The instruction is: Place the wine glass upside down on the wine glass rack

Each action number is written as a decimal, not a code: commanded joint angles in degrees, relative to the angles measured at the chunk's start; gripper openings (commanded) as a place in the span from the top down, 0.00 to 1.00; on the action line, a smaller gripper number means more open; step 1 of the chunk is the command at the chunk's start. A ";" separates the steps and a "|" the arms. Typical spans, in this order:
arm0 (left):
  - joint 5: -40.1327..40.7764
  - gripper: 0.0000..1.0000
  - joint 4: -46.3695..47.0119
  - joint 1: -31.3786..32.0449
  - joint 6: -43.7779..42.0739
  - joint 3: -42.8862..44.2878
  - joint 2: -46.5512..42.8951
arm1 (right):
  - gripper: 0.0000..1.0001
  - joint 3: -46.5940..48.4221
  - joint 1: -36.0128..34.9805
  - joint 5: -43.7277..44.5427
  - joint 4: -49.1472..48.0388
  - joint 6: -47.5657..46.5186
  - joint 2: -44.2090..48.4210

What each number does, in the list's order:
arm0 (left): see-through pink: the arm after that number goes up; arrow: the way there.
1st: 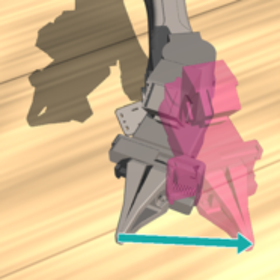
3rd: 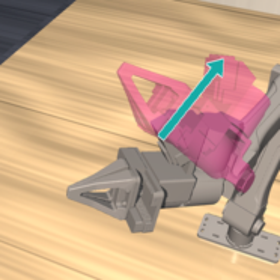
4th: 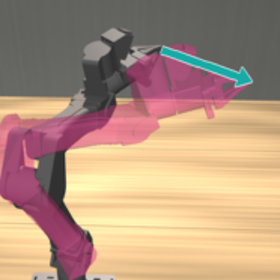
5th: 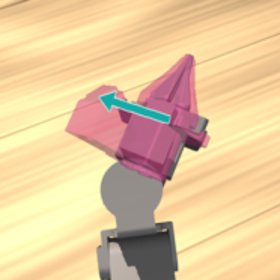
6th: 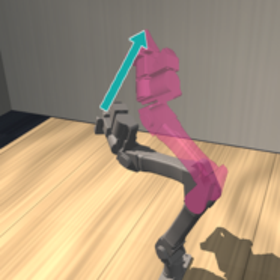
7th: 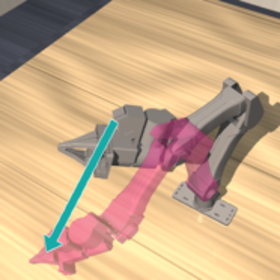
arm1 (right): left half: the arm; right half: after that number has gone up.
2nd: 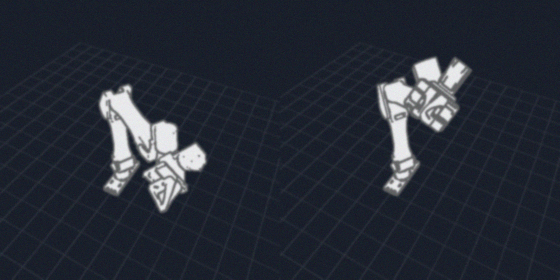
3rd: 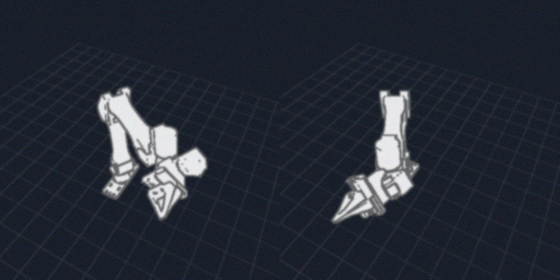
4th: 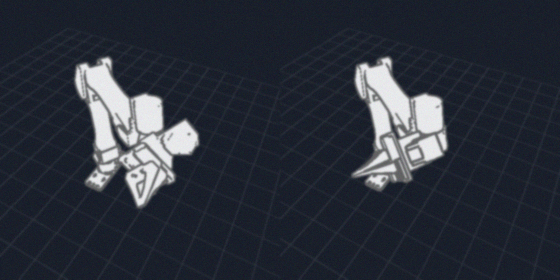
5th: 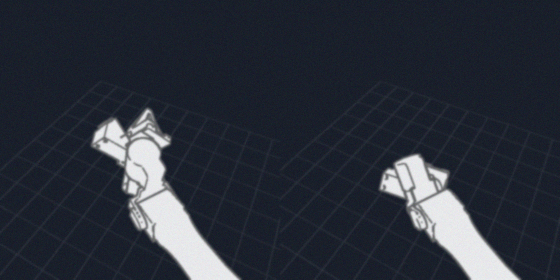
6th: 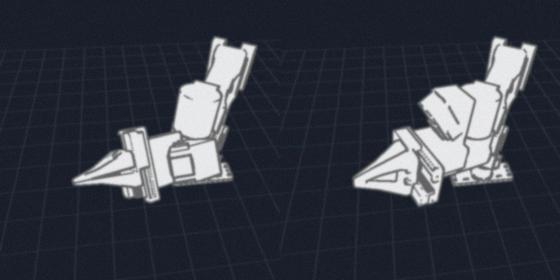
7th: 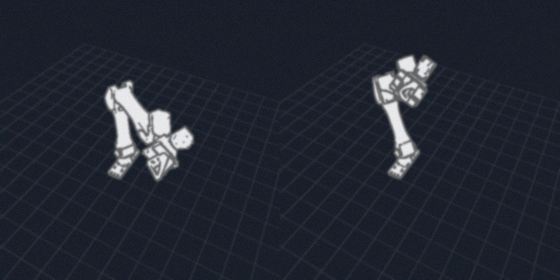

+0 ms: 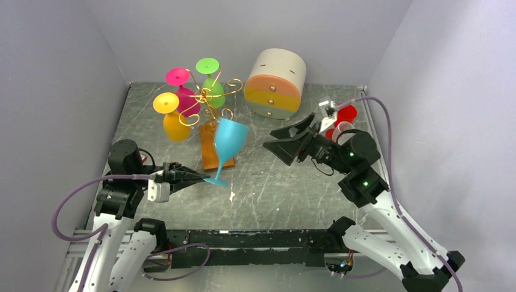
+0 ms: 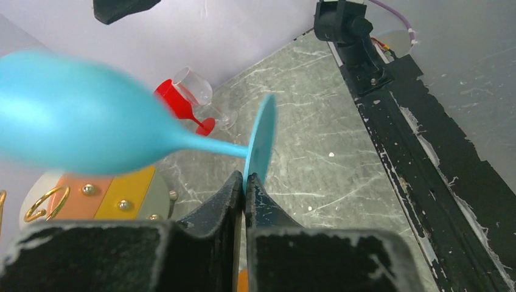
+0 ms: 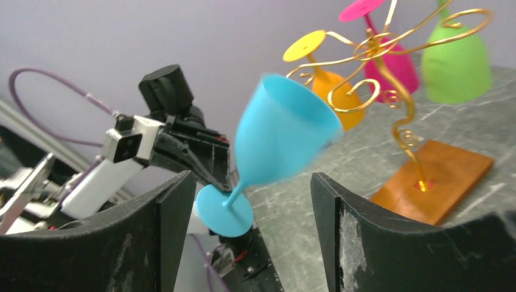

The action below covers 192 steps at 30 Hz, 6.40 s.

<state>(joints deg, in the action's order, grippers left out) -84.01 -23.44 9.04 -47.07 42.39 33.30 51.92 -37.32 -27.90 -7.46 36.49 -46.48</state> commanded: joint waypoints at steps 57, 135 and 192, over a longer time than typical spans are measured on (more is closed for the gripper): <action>44.87 0.93 0.70 -0.16 87.82 16.66 -12.36 | 0.00 -1.29 -0.34 18.80 19.20 -13.15 3.63; 50.27 0.93 0.19 -4.21 116.69 18.19 4.01 | 0.00 -1.20 -0.30 23.53 21.31 -15.16 6.46; 67.76 0.93 5.02 -4.27 115.04 17.67 13.51 | 0.00 -1.96 -0.34 23.31 21.10 -14.74 8.19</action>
<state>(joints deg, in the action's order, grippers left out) -19.22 -17.58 5.32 69.45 58.22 47.68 49.98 -37.36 -4.89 14.17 22.17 -38.68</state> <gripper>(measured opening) 0.073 0.997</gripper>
